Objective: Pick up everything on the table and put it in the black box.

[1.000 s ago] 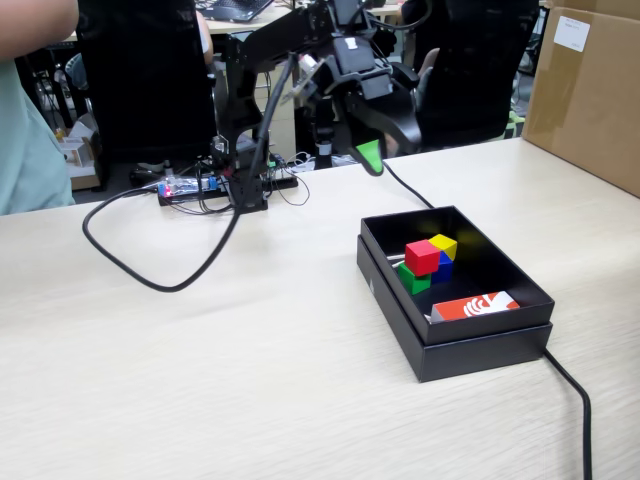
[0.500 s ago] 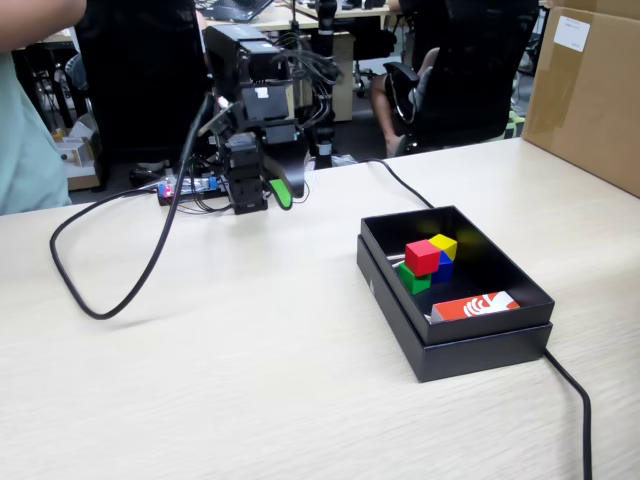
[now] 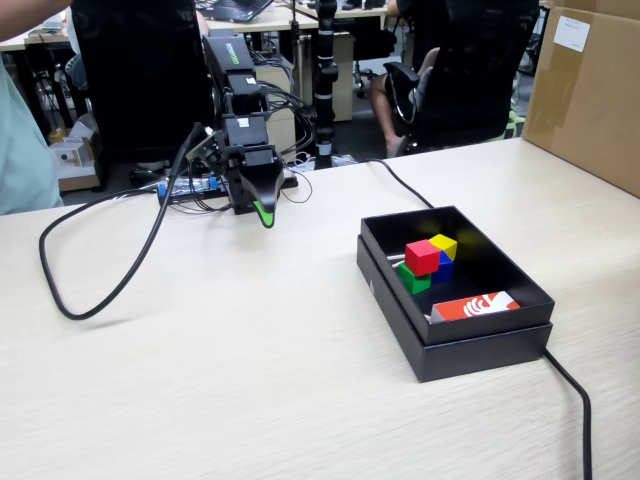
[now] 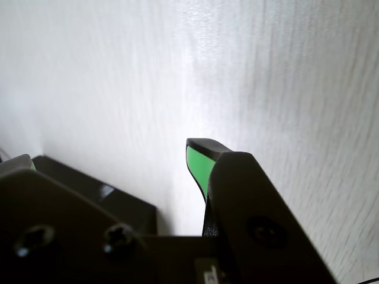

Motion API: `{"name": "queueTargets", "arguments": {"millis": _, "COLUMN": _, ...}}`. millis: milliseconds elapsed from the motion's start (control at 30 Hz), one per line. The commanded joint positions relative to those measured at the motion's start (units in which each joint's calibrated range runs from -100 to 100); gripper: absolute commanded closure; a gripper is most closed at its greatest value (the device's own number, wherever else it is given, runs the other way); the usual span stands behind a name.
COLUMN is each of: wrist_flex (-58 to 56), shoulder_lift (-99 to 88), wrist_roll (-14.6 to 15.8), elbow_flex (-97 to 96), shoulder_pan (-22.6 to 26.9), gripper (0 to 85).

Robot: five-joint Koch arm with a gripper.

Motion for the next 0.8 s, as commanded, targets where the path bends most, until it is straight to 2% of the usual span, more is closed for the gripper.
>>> {"name": "queueTargets", "arguments": {"millis": 0, "wrist_flex": 6.74, "shoulder_lift": -2.82, "wrist_roll": -0.05, "elbow_flex": -1.25, "shoulder_pan": -0.1, "gripper": 34.8}}
{"name": "queueTargets", "arguments": {"millis": 133, "wrist_flex": 13.91, "shoulder_lift": -2.94, "wrist_roll": -0.73, "elbow_flex": -7.32, "shoulder_pan": -0.1, "gripper": 35.0}}
{"name": "queueTargets", "arguments": {"millis": 300, "wrist_flex": 22.63, "shoulder_lift": -2.94, "wrist_roll": -3.32, "elbow_flex": -16.2, "shoulder_pan": -0.34, "gripper": 35.0}}
{"name": "queueTargets", "arguments": {"millis": 500, "wrist_flex": 25.05, "shoulder_lift": -2.94, "wrist_roll": -4.49, "elbow_flex": -19.74, "shoulder_pan": -0.34, "gripper": 34.2}}
{"name": "queueTargets", "arguments": {"millis": 767, "wrist_flex": 36.11, "shoulder_lift": -2.71, "wrist_roll": -7.67, "elbow_flex": -32.89, "shoulder_pan": -0.34, "gripper": 35.6}}
